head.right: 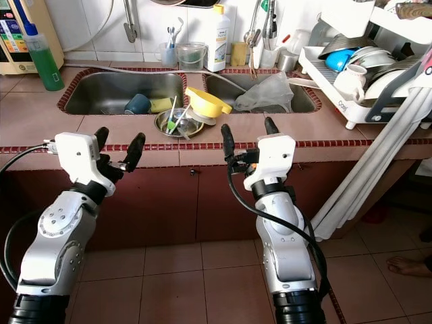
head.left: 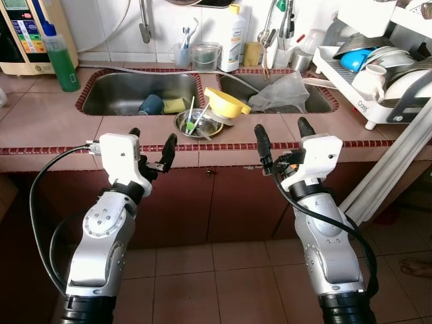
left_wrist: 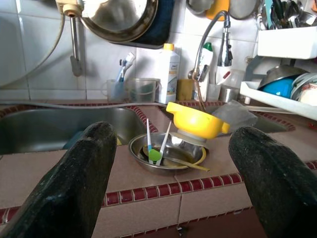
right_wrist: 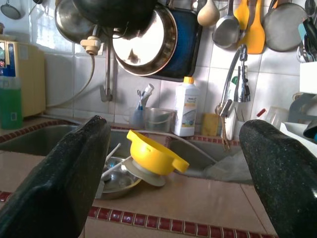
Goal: Kitchen organization
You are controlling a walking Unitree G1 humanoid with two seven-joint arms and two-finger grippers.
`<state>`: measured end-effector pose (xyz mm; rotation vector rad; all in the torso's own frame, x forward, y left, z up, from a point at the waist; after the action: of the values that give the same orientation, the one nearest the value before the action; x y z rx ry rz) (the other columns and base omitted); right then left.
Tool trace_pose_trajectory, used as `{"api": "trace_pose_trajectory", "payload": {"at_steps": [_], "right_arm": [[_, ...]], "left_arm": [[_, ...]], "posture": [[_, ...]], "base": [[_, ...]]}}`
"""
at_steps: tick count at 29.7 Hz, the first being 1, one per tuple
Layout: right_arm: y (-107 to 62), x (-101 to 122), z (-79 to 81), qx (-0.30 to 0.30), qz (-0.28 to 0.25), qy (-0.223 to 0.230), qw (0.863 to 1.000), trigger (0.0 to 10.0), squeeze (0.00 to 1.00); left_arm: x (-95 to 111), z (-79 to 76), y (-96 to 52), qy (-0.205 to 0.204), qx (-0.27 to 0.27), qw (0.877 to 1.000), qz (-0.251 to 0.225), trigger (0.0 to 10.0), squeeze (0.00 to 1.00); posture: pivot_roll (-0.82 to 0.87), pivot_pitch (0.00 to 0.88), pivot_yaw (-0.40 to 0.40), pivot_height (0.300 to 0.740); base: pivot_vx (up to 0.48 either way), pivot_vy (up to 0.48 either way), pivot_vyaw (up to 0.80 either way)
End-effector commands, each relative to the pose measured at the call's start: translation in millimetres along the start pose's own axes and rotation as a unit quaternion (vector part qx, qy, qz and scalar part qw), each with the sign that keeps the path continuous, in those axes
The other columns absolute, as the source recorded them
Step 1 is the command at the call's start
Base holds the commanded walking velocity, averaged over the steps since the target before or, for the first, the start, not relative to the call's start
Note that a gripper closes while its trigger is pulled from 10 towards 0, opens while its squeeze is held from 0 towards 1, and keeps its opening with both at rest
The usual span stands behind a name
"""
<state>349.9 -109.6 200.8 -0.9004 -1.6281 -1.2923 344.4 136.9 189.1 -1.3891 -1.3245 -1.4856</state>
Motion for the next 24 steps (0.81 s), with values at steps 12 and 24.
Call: {"api": "trace_pose_trajectory", "payload": {"at_steps": [12, 24], "right_arm": [[-31.8, -68.7, -1.5, 0.009, 0.108, -0.017, 0.994, 10.0, 0.00], [-98.8, -162.7, 3.2, 0.050, 0.270, -0.054, 0.960, 10.0, 0.00]], "left_arm": [[-59.2, 8.3, -23.5, 0.022, 0.015, 0.998, 0.065, 10.0, 0.00], [-151.6, 17.9, -69.3, 0.019, 0.012, 0.983, 0.184, 10.0, 0.00]], "posture": [[0.02, 0.003, -0.029, 0.740], [0.03, 0.000, -0.030, 0.740]], "base": [[0.000, 0.000, 0.00], [0.000, 0.000, 0.00]]}}
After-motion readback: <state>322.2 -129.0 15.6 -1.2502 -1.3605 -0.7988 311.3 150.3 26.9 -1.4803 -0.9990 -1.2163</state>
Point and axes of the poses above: a point about 5 cm out from each wrist's last joint towards the gripper, its own y axis pointing out of the wrist towards the gripper, its own x axis along the axis of the wrist's last joint, z = x × y, the point moved 5 cm from there along y, pointing out of the wrist towards the gripper, and after that the axes turned 5 degrees about -y, right-handed, at the moved point
